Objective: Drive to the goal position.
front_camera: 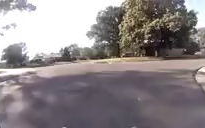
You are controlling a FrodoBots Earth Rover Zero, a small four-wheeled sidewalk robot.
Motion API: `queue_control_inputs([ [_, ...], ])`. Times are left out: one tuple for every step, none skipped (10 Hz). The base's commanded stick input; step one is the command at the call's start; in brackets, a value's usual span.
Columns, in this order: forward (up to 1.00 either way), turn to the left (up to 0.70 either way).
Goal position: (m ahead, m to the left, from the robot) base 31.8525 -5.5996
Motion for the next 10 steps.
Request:
queue_control_inputs([
  [0.85,0.0],
  [0.85,0.0],
  [0.85,0.0],
  [0.85,0.0],
  [0.85,0.0],
  [0.85,0.0],
  [0.85,0.0],
  [0.85,0.0],
  [0.85,0.0],
  [0.85,0.2],
])
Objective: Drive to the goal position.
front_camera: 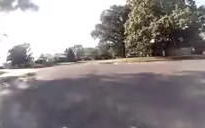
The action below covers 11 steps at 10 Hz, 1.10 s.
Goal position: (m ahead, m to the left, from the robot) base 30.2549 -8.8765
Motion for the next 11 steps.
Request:
queue_control_inputs([
  [0.85,0.33],
  [0.85,0.26],
  [0.85,0.11],
  [0.85,0.0],
  [0.85,0.0],
  [0.85,0.0],
  [0.85,0.0],
  [0.85,0.0],
  [0.85,0.0],
  [0.85,0.0],
  [0.85,0.0],
])
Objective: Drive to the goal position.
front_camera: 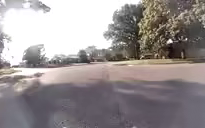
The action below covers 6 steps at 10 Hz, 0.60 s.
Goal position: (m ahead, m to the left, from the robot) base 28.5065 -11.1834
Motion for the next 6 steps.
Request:
queue_control_inputs([
  [0.85,0.0],
  [0.85,0.0],
  [0.85,0.0],
  [0.85,0.0],
  [0.85,0.0],
  [0.85,0.0],
])
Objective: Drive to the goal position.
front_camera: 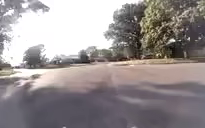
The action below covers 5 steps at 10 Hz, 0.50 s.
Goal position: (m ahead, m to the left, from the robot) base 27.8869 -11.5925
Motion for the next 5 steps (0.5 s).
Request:
queue_control_inputs([
  [0.85,0.0],
  [0.85,0.0],
  [0.85,0.0],
  [0.85,0.0],
  [0.85,0.0],
])
